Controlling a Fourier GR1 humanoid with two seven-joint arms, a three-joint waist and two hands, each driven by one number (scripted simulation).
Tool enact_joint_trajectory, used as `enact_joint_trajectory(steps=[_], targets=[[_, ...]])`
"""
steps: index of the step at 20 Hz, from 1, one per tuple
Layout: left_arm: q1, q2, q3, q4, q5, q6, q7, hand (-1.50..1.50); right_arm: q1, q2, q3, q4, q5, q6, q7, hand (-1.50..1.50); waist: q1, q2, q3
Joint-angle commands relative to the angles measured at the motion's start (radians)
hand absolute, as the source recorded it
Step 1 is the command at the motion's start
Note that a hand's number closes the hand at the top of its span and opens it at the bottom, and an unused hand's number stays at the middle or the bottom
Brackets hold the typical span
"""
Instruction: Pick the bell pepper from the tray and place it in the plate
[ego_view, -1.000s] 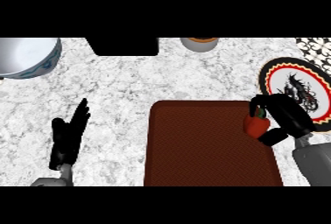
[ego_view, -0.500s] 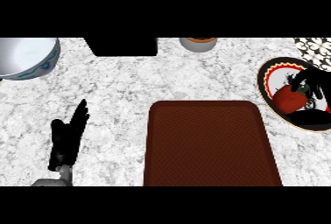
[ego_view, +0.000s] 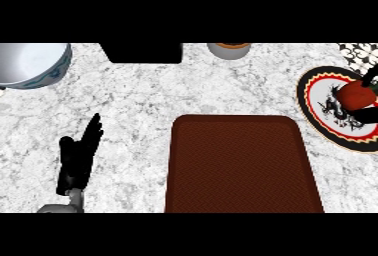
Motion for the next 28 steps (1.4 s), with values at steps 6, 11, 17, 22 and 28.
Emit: enact_joint_trajectory(steps=[6, 11, 17, 22, 28], targets=[[-0.046, 0.005, 0.045, 0.082, 0.021, -0.037, -0.042, 0.0, -0.231, -0.114, -0.057, 0.531, 0.07, -0.064, -0.187, 1.5, 0.018, 0.009, 0.001], [-0.015, -0.015, 0.01, 0.03, -0.013, -0.015, -0.023, 0.0, -0.313, -0.098, -0.005, 0.729, 0.144, -0.056, -0.192, 1.5, 0.033, 0.013, 0.002], [-0.027, -0.01, -0.005, 0.005, -0.015, -0.036, -0.008, 0.0, -0.298, -0.107, 0.049, 0.872, 0.197, 0.059, -0.236, 1.5, 0.043, 0.017, 0.003], [-0.057, -0.032, -0.008, 0.004, -0.023, -0.015, 0.022, 0.0, -0.365, -0.144, 0.068, 0.959, 0.228, 0.146, -0.318, -1.5, 0.045, 0.017, 0.004], [-0.034, -0.018, 0.001, -0.011, -0.012, -0.032, 0.022, 0.0, -0.374, -0.137, -0.062, 0.961, 0.082, 0.214, -0.535, -1.5, 0.041, 0.013, 0.006]])
